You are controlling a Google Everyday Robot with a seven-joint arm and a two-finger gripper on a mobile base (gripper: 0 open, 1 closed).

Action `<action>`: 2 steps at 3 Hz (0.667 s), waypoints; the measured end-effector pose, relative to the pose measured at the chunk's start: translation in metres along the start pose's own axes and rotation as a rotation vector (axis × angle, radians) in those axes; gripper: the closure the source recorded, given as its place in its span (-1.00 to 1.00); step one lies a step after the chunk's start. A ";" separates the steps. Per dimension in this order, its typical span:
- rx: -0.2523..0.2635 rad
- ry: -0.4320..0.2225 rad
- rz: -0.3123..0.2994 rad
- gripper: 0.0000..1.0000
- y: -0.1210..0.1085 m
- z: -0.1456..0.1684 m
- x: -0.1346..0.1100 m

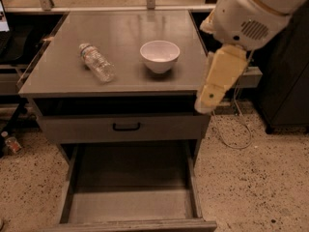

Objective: Place water bottle into middle drawer

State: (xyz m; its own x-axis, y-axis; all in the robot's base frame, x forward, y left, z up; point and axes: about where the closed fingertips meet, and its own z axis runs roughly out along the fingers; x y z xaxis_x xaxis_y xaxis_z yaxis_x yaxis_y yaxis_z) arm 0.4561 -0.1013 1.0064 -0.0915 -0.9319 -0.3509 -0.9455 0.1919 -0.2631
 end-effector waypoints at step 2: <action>-0.060 0.118 0.019 -1.00 -0.068 0.067 -0.033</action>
Offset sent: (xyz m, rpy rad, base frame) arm 0.1278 0.0600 -0.0570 -0.1665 0.1576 0.0102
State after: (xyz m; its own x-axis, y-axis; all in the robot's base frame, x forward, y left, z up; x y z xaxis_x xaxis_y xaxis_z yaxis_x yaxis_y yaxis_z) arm 0.5446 -0.0632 0.9754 -0.1419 -0.9587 -0.2465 -0.9600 0.1940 -0.2018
